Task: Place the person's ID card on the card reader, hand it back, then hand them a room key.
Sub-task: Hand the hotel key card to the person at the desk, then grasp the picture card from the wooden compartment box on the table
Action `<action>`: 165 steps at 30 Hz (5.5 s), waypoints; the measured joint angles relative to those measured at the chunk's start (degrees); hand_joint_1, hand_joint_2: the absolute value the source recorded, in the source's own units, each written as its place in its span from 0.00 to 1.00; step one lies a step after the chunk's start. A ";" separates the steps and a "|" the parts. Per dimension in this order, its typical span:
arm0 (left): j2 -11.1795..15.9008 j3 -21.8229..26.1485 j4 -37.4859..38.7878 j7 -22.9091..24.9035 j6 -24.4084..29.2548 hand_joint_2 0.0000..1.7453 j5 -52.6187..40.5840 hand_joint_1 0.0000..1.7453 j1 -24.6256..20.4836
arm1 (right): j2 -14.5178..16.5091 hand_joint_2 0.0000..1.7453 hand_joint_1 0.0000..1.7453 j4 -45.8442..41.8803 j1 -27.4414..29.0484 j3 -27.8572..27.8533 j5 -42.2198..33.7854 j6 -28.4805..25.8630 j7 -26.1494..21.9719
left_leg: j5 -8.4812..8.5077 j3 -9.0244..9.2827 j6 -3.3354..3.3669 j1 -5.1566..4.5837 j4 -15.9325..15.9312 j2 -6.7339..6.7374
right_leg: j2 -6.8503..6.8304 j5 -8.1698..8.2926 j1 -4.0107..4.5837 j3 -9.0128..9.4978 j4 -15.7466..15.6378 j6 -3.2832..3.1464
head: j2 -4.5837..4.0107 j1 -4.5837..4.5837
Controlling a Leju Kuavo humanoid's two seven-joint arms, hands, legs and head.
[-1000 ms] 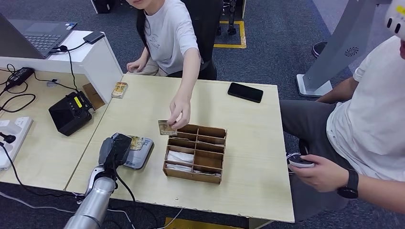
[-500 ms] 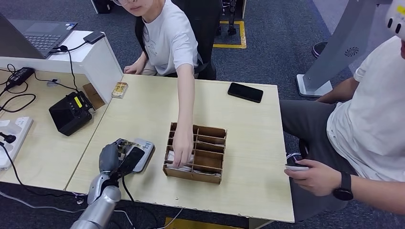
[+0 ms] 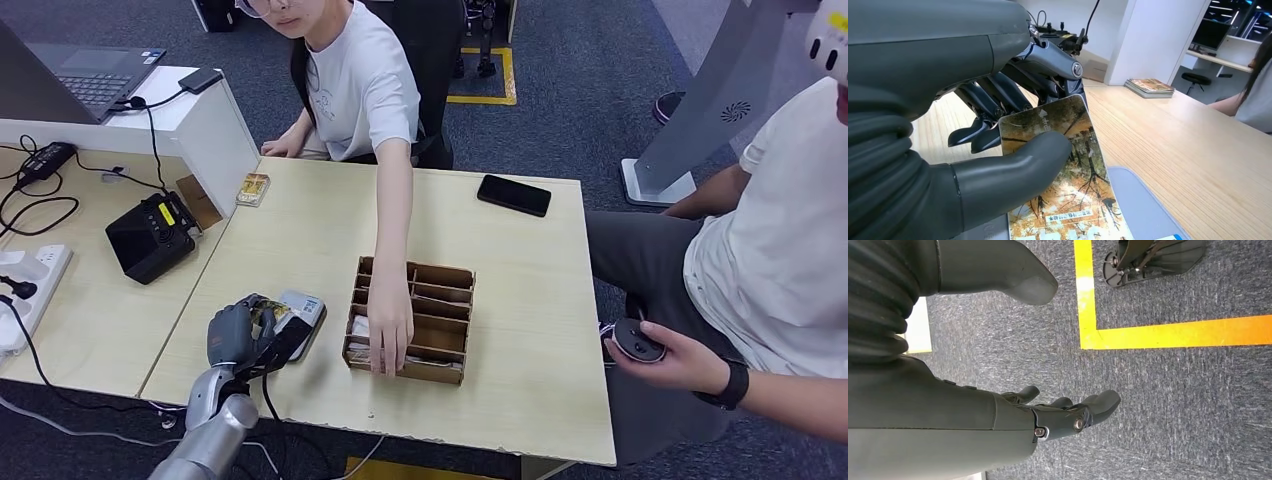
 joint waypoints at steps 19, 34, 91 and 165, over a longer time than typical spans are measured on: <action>-2.55 8.22 -5.25 -10.69 -26.65 1.00 28.87 1.00 1.16 | 0.00 1.00 0.00 0.00 -0.02 -0.20 1.02 0.11 -0.02 | 0.09 0.03 0.00 0.00 0.00 -0.10 | -0.11 0.01 0.00 0.03 0.00 0.00 | 0.00 -0.01; 0.66 17.05 -22.45 -10.22 -30.08 1.00 59.92 1.00 -4.98 | -0.01 1.00 0.00 0.00 -0.09 -0.20 4.04 0.89 0.55 | 0.16 -0.21 -0.07 0.07 0.01 -0.07 | -0.06 0.07 0.09 -0.25 0.06 -0.08 | 0.00 -0.02; 4.06 12.85 -21.28 -18.43 4.93 1.00 6.13 0.00 -12.40 | -0.02 1.00 0.00 0.00 -0.76 1.01 8.89 1.71 0.32 | 0.17 -0.26 -0.08 0.06 0.03 -0.02 | 0.03 0.13 0.09 -0.37 0.04 -0.13 | 0.00 -0.01; 17.79 -40.33 -42.93 -4.05 -10.85 1.00 -13.17 0.00 10.94 | -0.33 1.00 0.00 -0.02 -0.42 -4.92 4.11 -0.66 0.10 | 0.11 -0.44 -0.06 0.05 0.02 0.13 | 0.13 0.13 0.08 -0.57 0.01 -0.12 | 0.00 -0.01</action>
